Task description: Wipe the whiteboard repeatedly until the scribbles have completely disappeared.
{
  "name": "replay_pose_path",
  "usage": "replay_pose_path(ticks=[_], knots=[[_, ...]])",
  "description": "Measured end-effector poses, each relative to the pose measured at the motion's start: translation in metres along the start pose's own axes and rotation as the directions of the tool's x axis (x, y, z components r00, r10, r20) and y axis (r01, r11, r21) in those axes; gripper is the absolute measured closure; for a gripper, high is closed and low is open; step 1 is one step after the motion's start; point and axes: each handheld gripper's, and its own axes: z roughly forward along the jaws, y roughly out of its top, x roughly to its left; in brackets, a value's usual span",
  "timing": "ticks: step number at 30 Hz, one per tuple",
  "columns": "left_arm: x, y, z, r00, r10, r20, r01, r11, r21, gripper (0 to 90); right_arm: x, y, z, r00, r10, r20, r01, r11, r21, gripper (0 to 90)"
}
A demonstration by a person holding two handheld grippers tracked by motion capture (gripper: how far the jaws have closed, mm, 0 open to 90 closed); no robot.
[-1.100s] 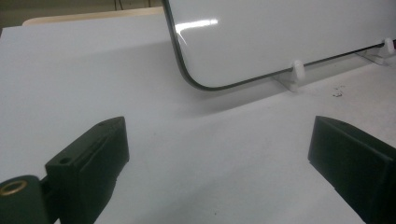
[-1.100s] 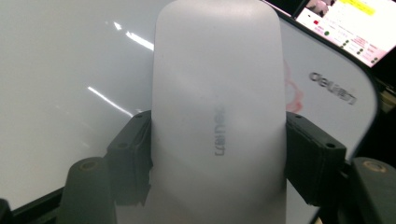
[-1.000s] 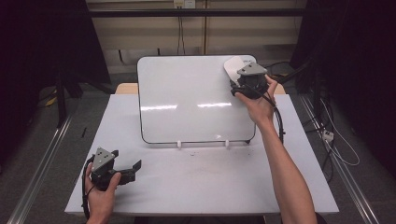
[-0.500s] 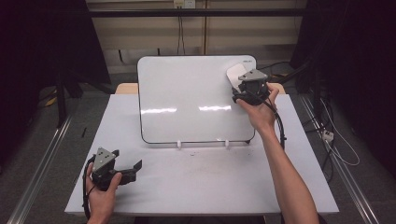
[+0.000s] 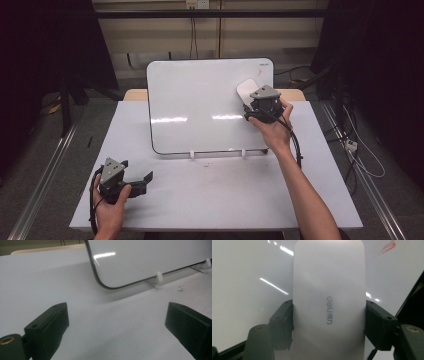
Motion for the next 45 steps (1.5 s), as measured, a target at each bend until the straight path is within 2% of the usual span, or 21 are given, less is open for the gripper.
replay_pose_path(ticks=[5, 12, 22, 26, 32, 39, 41, 45], knots=[[0.002, 0.000, -0.001, 1.0000, -0.003, -0.002, 0.003, 1.0000, -0.003, 5.1, -0.014, 0.010, 0.003, 0.9989, 0.047, 0.005, -0.047, 0.999, 0.001, 32.0], [0.001, 0.000, -0.002, 1.0000, -0.004, -0.001, 0.004, 1.0000, -0.002, 5.1, -0.030, 0.023, 0.006, 0.9958, 0.086, 0.031, -0.087, 0.996, 0.003, 32.0], [0.002, -0.001, -0.003, 1.0000, -0.008, -0.003, 0.008, 1.0000, -0.002, 5.1, -0.052, 0.033, 0.006, 0.9833, 0.167, 0.073, -0.167, 0.986, -0.010, 32.0], [0.002, -0.001, -0.002, 1.0000, -0.006, -0.001, 0.006, 1.0000, -0.004, 5.1, -0.049, 0.034, 0.004, 0.9840, 0.157, 0.085, -0.157, 0.988, 0.000, 32.0], [0.000, 0.000, -0.001, 1.0000, -0.007, 0.001, 0.007, 1.0000, -0.006, 5.1, -0.047, 0.034, 0.005, 0.9865, 0.145, 0.076, -0.147, 0.989, 0.023, 32.0], [0.001, 0.000, 0.000, 1.0000, -0.006, -0.001, 0.006, 1.0000, -0.001, 5.1, -0.041, 0.033, 0.005, 0.9918, 0.113, 0.060, -0.116, 0.992, 0.043, 32.0], [0.000, 0.000, 0.000, 1.0000, -0.004, -0.002, 0.004, 1.0000, 0.001, 5.1, -0.037, 0.034, 0.006, 0.9935, 0.110, 0.028, -0.111, 0.993, 0.049, 32.0], [0.000, 0.000, -0.001, 1.0000, -0.001, -0.003, 0.001, 1.0000, -0.002, 5.1, -0.022, 0.041, 0.009, 0.9977, 0.060, 0.031, -0.061, 0.997, 0.050, 32.0]])
